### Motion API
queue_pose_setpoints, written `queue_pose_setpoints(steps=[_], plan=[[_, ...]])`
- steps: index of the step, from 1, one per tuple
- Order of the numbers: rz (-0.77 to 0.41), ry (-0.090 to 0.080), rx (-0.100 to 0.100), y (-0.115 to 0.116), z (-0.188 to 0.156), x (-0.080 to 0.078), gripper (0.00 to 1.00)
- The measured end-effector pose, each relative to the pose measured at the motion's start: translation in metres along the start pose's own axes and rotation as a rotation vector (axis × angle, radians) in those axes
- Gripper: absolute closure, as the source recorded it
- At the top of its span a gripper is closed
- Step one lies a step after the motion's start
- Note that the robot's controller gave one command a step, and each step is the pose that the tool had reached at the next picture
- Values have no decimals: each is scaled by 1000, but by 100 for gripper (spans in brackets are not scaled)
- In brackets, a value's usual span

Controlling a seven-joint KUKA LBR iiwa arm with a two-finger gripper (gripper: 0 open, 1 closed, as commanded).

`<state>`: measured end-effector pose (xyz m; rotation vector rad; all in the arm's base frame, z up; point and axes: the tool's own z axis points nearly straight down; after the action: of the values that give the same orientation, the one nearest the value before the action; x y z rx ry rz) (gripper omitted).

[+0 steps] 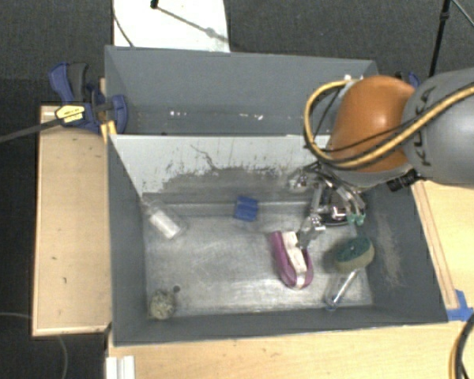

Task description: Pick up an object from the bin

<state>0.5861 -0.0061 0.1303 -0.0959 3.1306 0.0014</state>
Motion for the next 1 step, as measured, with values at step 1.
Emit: queue_pose_setpoints(steps=[1], plan=[[-363, -8, -1, -14, 39, 34, 0]])
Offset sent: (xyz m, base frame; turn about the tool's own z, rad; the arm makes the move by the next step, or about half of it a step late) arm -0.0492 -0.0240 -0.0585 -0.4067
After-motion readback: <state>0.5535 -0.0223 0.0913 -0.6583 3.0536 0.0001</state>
